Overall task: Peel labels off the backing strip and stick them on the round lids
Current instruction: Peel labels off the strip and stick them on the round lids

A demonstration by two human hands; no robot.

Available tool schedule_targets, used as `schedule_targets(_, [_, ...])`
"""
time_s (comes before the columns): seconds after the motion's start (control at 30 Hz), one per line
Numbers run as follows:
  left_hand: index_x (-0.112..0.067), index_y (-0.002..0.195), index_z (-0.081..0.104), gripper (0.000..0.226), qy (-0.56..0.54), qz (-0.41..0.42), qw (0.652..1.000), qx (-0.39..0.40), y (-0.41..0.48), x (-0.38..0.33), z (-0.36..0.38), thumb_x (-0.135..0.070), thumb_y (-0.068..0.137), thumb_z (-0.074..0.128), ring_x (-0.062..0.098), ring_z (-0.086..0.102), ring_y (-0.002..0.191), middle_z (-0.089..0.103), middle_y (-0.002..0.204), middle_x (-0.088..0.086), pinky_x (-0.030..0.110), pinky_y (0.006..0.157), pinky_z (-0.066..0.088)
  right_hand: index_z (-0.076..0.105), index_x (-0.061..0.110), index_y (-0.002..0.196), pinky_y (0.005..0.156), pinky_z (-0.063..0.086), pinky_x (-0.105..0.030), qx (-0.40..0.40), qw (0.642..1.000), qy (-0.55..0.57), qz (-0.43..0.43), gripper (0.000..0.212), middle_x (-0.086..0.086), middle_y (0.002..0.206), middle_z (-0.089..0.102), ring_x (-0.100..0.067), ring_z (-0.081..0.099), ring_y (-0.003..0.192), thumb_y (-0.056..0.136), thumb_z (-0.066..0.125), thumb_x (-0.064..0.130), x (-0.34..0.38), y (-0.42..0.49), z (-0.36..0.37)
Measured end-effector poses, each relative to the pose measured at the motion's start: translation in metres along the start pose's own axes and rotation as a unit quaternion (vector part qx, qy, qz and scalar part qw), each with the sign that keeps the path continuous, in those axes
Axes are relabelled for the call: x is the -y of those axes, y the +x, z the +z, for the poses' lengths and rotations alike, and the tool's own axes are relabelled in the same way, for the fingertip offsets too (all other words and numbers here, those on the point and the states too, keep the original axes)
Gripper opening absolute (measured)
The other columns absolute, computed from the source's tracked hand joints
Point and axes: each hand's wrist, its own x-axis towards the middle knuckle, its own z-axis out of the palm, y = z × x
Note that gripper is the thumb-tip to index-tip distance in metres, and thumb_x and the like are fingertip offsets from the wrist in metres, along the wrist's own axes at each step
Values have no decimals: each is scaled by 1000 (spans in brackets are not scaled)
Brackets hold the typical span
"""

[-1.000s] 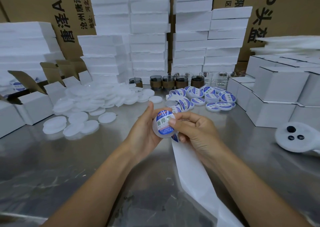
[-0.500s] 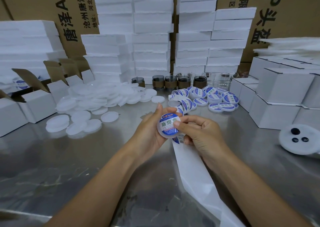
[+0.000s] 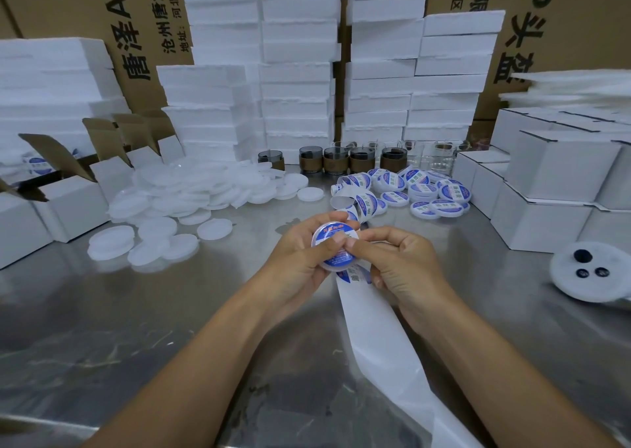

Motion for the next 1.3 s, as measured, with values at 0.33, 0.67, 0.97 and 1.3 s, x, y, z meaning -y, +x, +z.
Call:
schedule_targets(0.33, [-7,105,60,34,-5,-2,1000,7,1,0,-2,-10,71,61,16,69,88,71,98,5,25,75,57,66,14,69,34,36,-11,-12,999,-45,4,11,3,50,66,-3,48,32,74,76,15,3,-1,-1])
schedule_targets(0.67, [-10,102,61,31,22,-4,1000,11,2,3,-3,-13,70,63,16,68,90,72,97,2,26,75,57,67,14,68,36,36,-11,-18,998,-52,23,11,6,43,60,-3,45,30,73,76,12,0,1,-2])
schedule_targets(0.97, [-11,102,62,25,39,-10,999,-8,2,2,-2,-7,78,60,15,70,87,73,93,0,24,70,57,67,14,69,40,44,-13,-17,998,-55,30,11,2,46,62,-6,48,33,71,78,13,-2,5,-2])
schedule_targets(1.3, [-10,101,61,23,49,8,998,-27,2,1,1,4,88,50,19,66,89,69,100,5,24,70,57,65,12,74,47,48,-20,9,999,-13,41,13,-6,63,71,-13,62,46,85,65,19,0,5,-1])
